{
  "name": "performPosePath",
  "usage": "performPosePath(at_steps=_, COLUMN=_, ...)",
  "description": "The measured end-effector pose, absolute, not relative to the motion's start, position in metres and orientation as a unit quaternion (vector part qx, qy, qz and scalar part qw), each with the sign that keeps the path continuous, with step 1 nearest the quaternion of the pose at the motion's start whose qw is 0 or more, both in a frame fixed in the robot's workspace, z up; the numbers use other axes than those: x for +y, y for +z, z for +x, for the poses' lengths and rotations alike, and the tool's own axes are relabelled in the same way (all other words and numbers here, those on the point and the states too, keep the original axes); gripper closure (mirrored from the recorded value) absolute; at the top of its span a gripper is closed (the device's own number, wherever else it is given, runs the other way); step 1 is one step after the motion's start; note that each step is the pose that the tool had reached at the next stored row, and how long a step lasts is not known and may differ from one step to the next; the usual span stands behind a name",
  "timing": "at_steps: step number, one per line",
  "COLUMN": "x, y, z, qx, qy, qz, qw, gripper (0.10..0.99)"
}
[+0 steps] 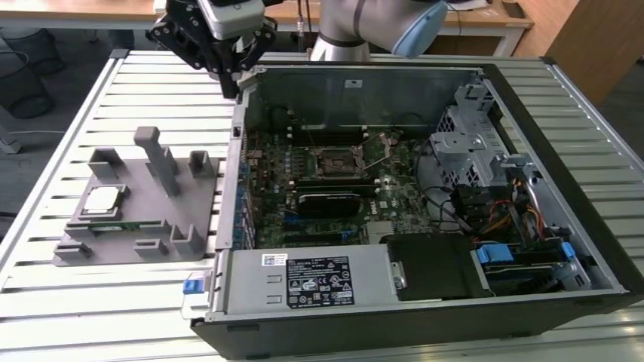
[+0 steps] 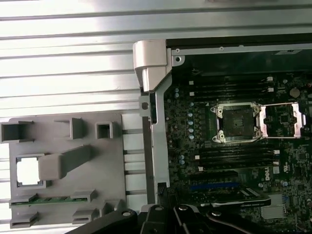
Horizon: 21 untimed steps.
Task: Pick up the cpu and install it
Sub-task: 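Reach for the cpu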
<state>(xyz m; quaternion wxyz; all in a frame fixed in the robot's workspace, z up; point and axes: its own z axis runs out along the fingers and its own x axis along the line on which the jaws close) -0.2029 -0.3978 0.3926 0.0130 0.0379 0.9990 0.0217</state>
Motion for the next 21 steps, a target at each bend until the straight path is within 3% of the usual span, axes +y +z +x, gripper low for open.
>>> performPosePath(at_steps=21, x=-0.397, y=0.391, z=-0.289, qx=0.999, qy=0.022, qz=0.038, qw=0.013, gripper=0.980)
